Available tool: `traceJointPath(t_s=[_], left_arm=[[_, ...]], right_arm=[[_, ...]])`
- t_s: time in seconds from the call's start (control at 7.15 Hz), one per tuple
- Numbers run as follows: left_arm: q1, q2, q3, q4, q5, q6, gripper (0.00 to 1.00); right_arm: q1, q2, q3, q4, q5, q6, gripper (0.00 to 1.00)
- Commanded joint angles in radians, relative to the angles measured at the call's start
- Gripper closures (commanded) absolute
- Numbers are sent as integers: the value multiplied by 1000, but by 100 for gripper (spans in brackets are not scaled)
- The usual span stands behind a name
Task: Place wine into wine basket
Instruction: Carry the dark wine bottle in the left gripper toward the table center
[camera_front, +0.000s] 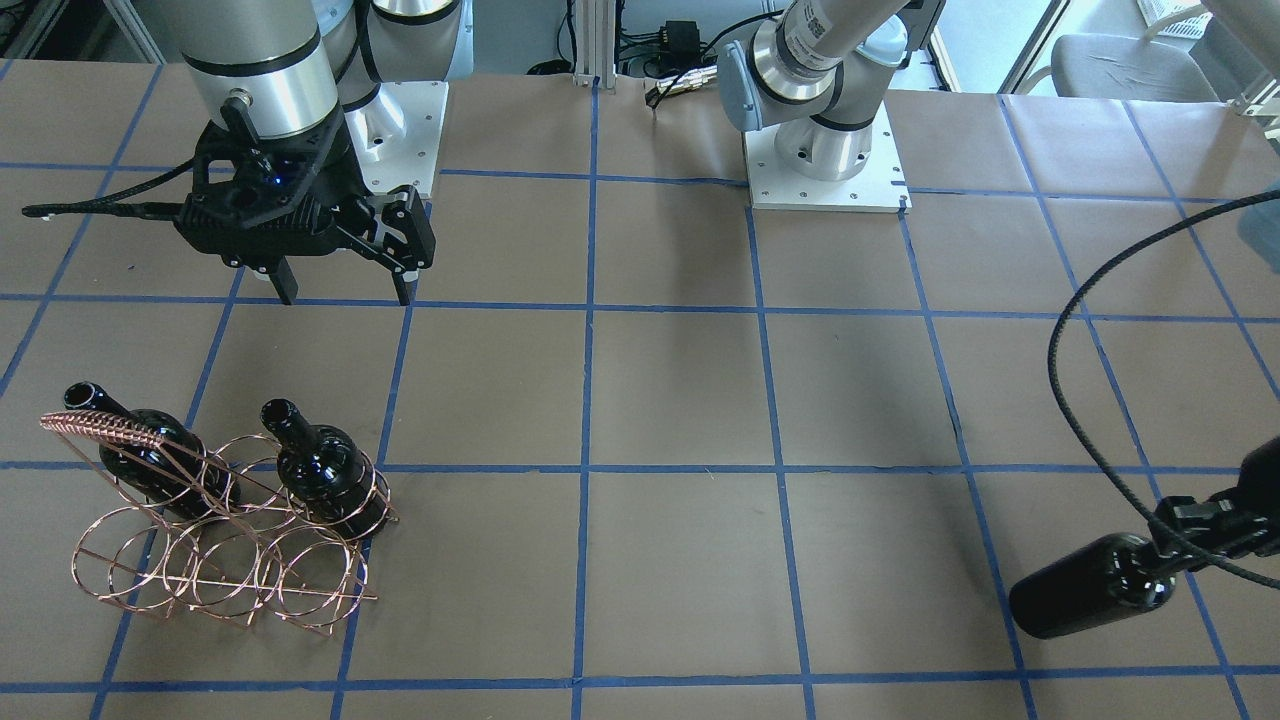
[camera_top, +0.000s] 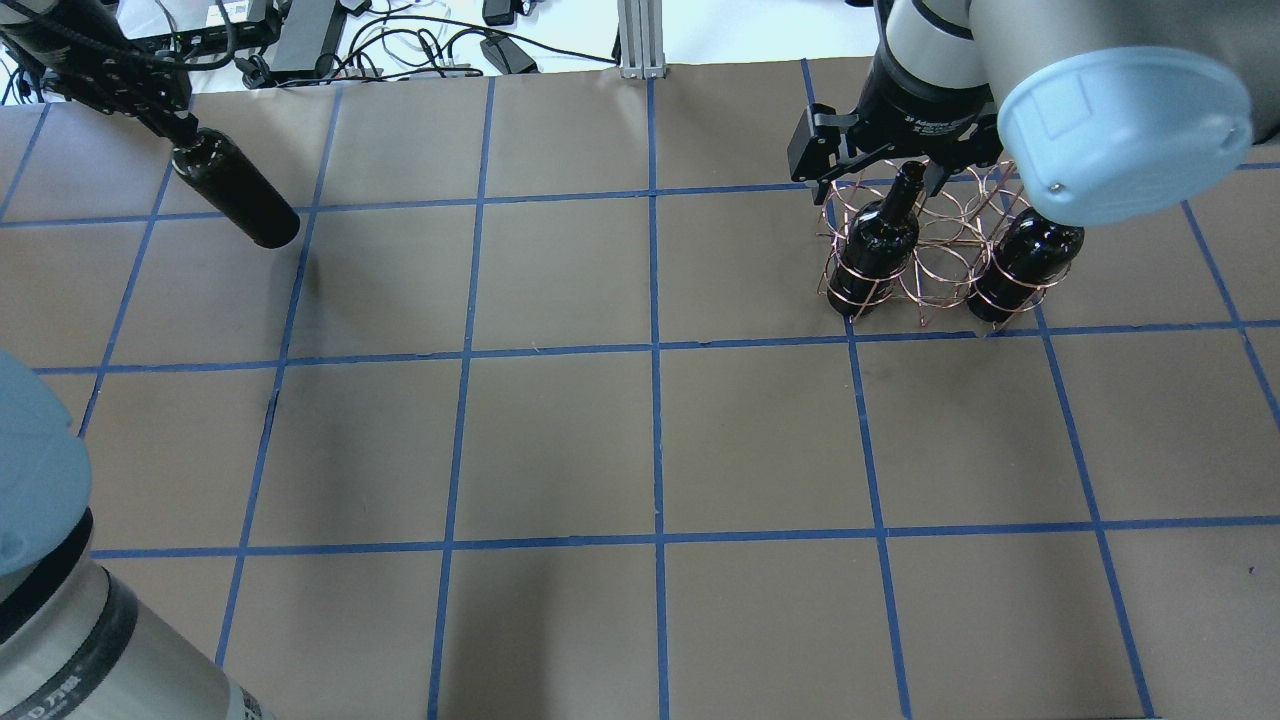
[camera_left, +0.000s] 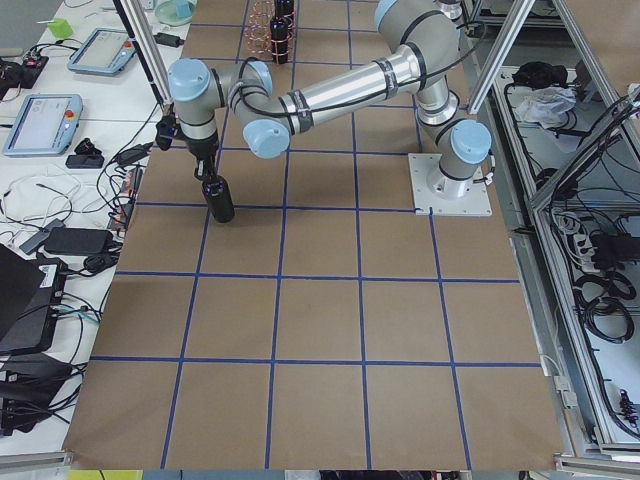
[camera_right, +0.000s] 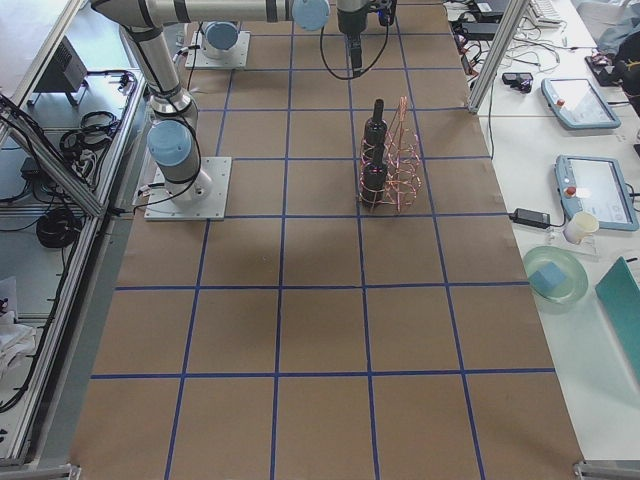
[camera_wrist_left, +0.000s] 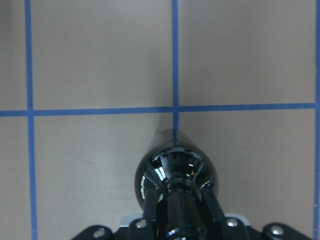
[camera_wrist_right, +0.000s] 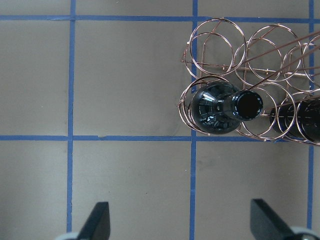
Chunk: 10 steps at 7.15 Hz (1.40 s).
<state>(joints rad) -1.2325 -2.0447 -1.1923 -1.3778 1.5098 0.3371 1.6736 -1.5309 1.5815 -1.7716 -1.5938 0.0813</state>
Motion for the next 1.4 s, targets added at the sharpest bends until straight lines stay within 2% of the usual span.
traceJointPath(t_s=[0.0, 0.7, 0.98, 1.12, 1.26], left_arm=[[-141, 101, -128, 17, 1, -125, 100], [-391, 313, -384, 46, 3, -407, 100], [-497, 343, -490, 138, 7, -498, 100], [-537, 345, -530, 234, 10, -509, 100], [-545, 347, -553, 256, 10, -503, 100]], right_arm=[[0, 0, 0, 0, 0, 0, 0], [0, 0, -2, -3, 0, 0, 0], [0, 0, -2, -8, 0, 0, 0], [0, 0, -2, -8, 0, 0, 0], [0, 0, -2, -8, 0, -1, 0]])
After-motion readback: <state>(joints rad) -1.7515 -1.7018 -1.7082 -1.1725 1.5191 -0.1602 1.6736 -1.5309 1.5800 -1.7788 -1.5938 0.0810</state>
